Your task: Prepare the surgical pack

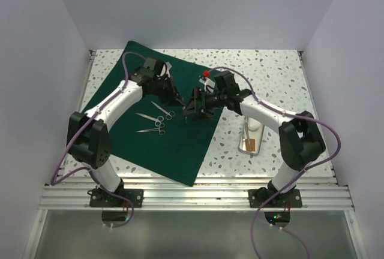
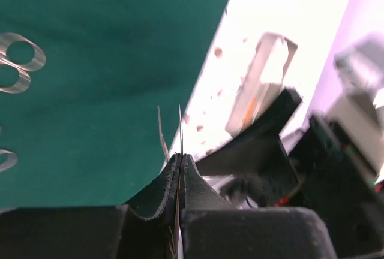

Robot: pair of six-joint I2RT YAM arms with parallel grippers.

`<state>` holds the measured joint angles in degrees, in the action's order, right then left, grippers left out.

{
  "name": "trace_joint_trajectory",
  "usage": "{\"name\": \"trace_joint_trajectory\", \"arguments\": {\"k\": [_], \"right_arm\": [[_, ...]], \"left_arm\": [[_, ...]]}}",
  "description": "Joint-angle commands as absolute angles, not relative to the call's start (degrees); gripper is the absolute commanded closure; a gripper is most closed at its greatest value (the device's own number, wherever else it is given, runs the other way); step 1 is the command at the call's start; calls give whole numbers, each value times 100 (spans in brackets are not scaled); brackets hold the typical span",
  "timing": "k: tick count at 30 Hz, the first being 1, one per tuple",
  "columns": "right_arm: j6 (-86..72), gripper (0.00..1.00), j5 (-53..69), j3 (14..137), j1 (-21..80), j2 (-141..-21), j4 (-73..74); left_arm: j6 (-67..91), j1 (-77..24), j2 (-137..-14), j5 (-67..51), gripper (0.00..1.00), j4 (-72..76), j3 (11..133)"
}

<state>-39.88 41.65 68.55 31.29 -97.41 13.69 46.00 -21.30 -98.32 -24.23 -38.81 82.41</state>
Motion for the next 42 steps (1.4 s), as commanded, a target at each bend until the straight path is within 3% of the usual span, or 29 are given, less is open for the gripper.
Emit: {"name": "trace_joint_trajectory", "arguments": {"k": [1,4,6,7,8,10,11,14,16,17,19,20,22,28,34,42], "right_arm": [[-4605,21,4614,7023,3094,-9826,387],[-4781,24,4685,6900,3103,-9861,124],[-4825,33,4650,6882,3103,-9922,140],[-4843,38,4667,6873,3111,-9949,106],[-4869,51,4676,6847,3120,-9958,97],[-4861,66,4562,6838,3120,-9932,175],[-4834,78,4544,6847,3111,-9923,315],[-4729,80,4474,6820,3111,-9914,501],[-4624,94,4325,6829,3111,-9870,806],[-4553,99,4220,6873,3111,-9861,1000],[-4369,100,3974,6908,3068,-9844,1536],[-4307,100,3920,6900,3059,-9835,1695],[-4070,100,3606,6803,3006,-9695,2281],[-3262,100,2568,6180,2358,-8878,3811],[-2356,100,336,6126,1618,-8086,5464],[-2241,92,-272,5564,1327,-8129,5274]], "left_arm": [[4930,-2320,-9536,-2917,100,-3542,8007],[4966,-2382,-9440,-2927,100,-3507,7980],[5001,-2417,-9404,-2996,100,-3481,7954],[5036,-2426,-9396,-3049,100,-3454,7928],[5054,-2434,-9396,-3076,100,-3428,7919],[5089,-2435,-9378,-3137,100,-3358,7901],[5089,-2435,-9395,-3164,100,-3314,7901],[5150,-2435,-9413,-3217,100,-3226,7945],[5124,-2435,-9457,-3304,100,-3208,8024],[5072,-2417,-9509,-3305,91,-3278,8085],[4887,-2338,-9536,-3068,68,-3550,8235],[4817,-2294,-9519,-2989,51,-3603,8261],[4616,-2076,-9536,-2787,42,-3814,8375],[4447,-1408,-9387,-1882,37,-4236,8307],[4561,-1195,-9816,-1021,31,-4763,8157],[4430,-1116,-10599,-413,32,-4904,8253]]}}
